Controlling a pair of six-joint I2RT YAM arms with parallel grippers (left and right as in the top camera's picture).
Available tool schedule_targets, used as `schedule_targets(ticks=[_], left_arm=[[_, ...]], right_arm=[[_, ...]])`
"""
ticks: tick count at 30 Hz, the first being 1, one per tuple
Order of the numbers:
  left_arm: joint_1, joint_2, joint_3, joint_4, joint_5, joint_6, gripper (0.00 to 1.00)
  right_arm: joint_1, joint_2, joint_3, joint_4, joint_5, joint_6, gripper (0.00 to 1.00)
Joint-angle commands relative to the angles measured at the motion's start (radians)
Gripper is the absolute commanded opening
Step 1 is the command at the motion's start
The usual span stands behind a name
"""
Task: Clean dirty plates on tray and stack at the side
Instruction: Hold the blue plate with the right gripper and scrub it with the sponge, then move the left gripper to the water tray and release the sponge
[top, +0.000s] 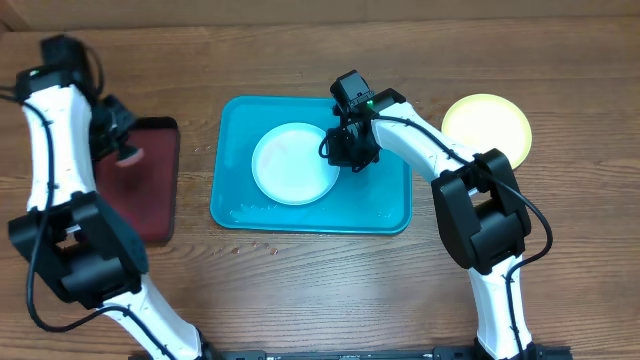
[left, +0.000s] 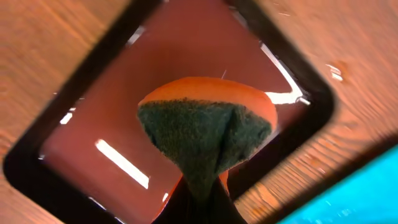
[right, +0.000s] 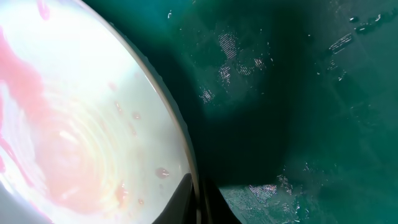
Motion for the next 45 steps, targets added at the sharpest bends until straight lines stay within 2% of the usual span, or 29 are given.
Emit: schedule_targets(ticks=[1, 7, 11, 16, 19, 20, 22, 26, 32, 35, 38, 45], left_arm=[[0.029, 0.055, -0.008, -0.003, 0.037, -0.012, 0.04], [0.029, 0.146, -0.008, 0.002, 0.034, -0.005, 0.05], [0.031, 0.2, -0.008, 0.016, 0.027, -0.005, 0.09], [0.031, 0.204, -0.007, 0.04, 0.024, 0.031, 0.15], [0.031, 0.204, -0.007, 0.046, 0.024, 0.061, 0.15], [0.031, 0.204, -0.007, 0.047, 0.024, 0.069, 0.17], [0.031, 0.204, -0.006, 0.049, 0.024, 0.082, 0.27], [0.032, 0.187, 0.052, -0.018, 0.029, 0.116, 0.3], [0.032, 0.066, 0.192, -0.097, 0.113, 0.163, 0.38], [0.031, -0.025, 0.193, -0.105, 0.139, 0.162, 0.38], [0.024, -0.119, 0.178, -0.134, 0.136, 0.117, 0.33], [-0.01, -0.205, 0.143, -0.134, 0.106, 0.115, 0.38]], right_arm=[[0.0, 0.014, -0.006, 0.002, 0.053, -0.003, 0.04], [0.0, 0.014, -0.006, -0.002, 0.053, -0.003, 0.04], [0.0, 0.014, -0.006, -0.013, 0.053, -0.003, 0.04], [0.0, 0.014, -0.006, -0.008, 0.053, -0.003, 0.04], [0.0, 0.014, -0.006, -0.001, 0.053, -0.003, 0.04], [0.0, 0.014, -0.006, -0.001, 0.053, -0.003, 0.04], [0.0, 0.014, -0.006, -0.001, 0.053, -0.003, 0.04], [0.0, 0.014, -0.006, -0.001, 0.053, -0.003, 0.04], [0.0, 0.014, -0.006, 0.023, 0.053, -0.003, 0.04], [0.0, 0.014, -0.006, 0.024, 0.053, -0.003, 0.04], [0.0, 0.014, -0.006, 0.028, 0.053, -0.003, 0.04], [0.0, 0.004, 0.026, 0.024, 0.054, -0.003, 0.04]])
